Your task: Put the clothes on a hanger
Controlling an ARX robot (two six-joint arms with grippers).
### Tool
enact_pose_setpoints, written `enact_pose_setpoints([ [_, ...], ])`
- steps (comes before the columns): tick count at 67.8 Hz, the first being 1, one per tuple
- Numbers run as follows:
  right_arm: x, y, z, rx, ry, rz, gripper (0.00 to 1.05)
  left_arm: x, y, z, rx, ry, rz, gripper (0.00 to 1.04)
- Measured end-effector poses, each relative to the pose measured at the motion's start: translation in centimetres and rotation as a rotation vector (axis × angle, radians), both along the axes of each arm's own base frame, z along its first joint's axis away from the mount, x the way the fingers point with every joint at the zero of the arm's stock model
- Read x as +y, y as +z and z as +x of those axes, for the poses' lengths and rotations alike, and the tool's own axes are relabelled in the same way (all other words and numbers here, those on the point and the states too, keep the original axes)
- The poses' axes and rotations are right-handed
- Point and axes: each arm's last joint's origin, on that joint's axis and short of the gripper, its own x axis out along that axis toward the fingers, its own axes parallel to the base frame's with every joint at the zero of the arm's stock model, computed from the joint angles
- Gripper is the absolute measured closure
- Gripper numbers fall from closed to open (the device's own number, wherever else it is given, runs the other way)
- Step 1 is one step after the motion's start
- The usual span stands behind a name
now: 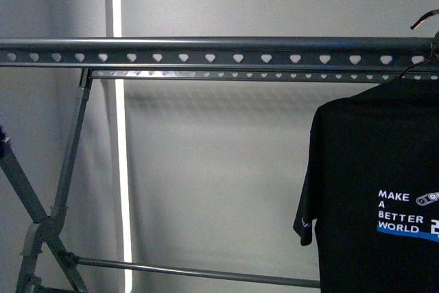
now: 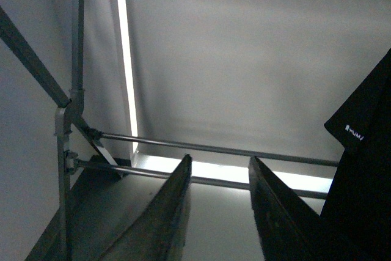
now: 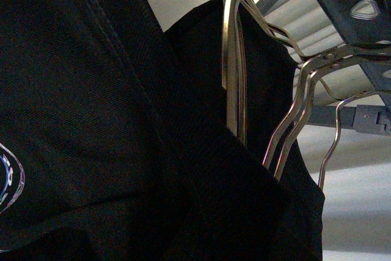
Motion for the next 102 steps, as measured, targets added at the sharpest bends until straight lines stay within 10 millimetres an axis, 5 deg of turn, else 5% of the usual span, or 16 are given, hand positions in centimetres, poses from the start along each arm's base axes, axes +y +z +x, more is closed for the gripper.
enact_pose_setpoints([
  [9, -0.3, -0.8, 0.1, 0.029, -0.016, -0.076, 1.01, 0.8, -1.9, -2.0, -0.005, -0.005, 0.008, 1.02],
  [39, -0.7, -3.6, -0.2, 0.139, -0.027, -0.215, 1.01, 3.0, -6.0, -6.3, -0.003, 0.001, 0.017, 1.01],
  [56, 1.2, -4.1, -2.3, -0.014, 0.147, -0.145, 0.58, 3.0, -7.4, -8.1, -0.002, 0.001, 0.017, 1.01],
  [67, 3.0, -1.0, -8.8, -0.338, 0.336, 0.151, 0.30, 3.0, -7.9, -9.0, -0.001, 0.001, 0.017, 1.01],
  [77, 4.2, -0.6, -18.2, -0.583, 0.499, 0.471, 0.05, 3.0, -8.3, -9.7, -0.001, 0.001, 0.017, 1.01],
  [90, 4.6, -6.3, -27.2, -0.667, 0.435, 0.751, 0.09, 3.0, -8.8, -10.2, -0.022, 0.002, 0.018, 1.01],
  [95, 5.2, -8.9, -29.9, -0.582, 0.373, 0.759, 0.22, 3.0, -8.7, -10.5, -0.025, -0.001, 0.019, 1.01],
  [102, 5.9, -10.7, -31.2, -0.572, 0.378, 0.733, 0.42, 3.0, -8.6, -10.8, -0.029, 0.000, 0.019, 1.01],
])
